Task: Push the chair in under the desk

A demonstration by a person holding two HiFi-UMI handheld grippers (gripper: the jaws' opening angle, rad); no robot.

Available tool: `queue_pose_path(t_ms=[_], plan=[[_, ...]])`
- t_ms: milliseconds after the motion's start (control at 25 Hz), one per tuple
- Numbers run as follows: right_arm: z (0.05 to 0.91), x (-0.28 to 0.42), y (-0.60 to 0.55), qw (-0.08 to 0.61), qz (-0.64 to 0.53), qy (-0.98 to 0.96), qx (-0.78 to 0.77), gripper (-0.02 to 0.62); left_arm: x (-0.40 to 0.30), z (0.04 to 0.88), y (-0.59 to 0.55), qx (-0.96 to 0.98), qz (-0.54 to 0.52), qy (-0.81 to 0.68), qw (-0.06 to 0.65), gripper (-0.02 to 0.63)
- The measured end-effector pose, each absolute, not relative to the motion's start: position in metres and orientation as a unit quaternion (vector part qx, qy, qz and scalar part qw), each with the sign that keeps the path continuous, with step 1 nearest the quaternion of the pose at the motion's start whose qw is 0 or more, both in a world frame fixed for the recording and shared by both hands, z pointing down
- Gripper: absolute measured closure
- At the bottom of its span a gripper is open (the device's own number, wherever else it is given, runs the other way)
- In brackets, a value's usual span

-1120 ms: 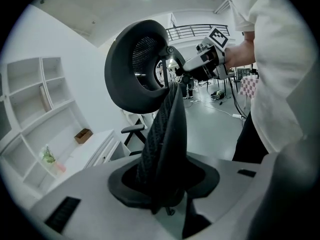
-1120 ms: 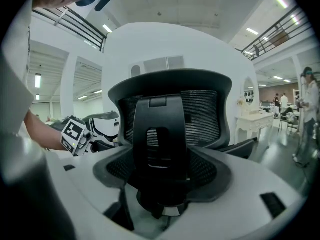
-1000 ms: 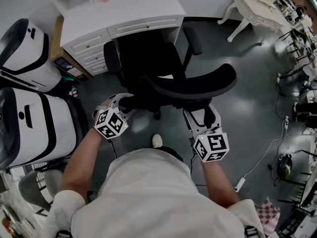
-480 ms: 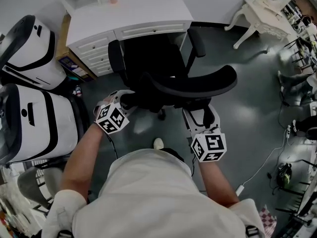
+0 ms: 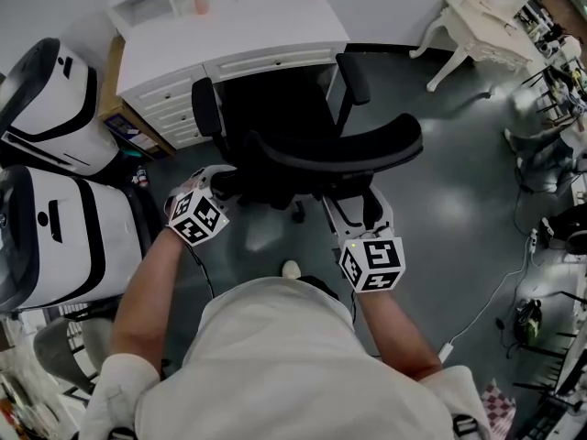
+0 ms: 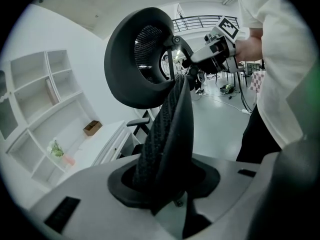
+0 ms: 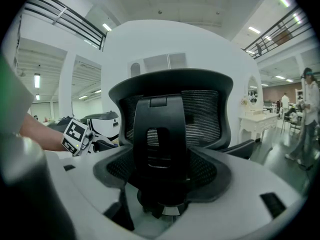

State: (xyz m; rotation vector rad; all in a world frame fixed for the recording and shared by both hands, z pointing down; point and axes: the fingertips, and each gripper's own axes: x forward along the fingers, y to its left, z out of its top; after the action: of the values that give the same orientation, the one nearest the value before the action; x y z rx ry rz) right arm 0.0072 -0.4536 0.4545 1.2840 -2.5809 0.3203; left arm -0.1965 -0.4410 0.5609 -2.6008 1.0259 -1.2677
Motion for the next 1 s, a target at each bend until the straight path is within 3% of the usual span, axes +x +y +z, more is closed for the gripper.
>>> queue_pose_path(t_ms=[1000], plan=[[0.453,-0.021,-0.498,0.117,0.107,-0.883,0.442,0.29,-0.227,0.563,-0.492,-0.831,-0.433,0.349,0.023,0.459]])
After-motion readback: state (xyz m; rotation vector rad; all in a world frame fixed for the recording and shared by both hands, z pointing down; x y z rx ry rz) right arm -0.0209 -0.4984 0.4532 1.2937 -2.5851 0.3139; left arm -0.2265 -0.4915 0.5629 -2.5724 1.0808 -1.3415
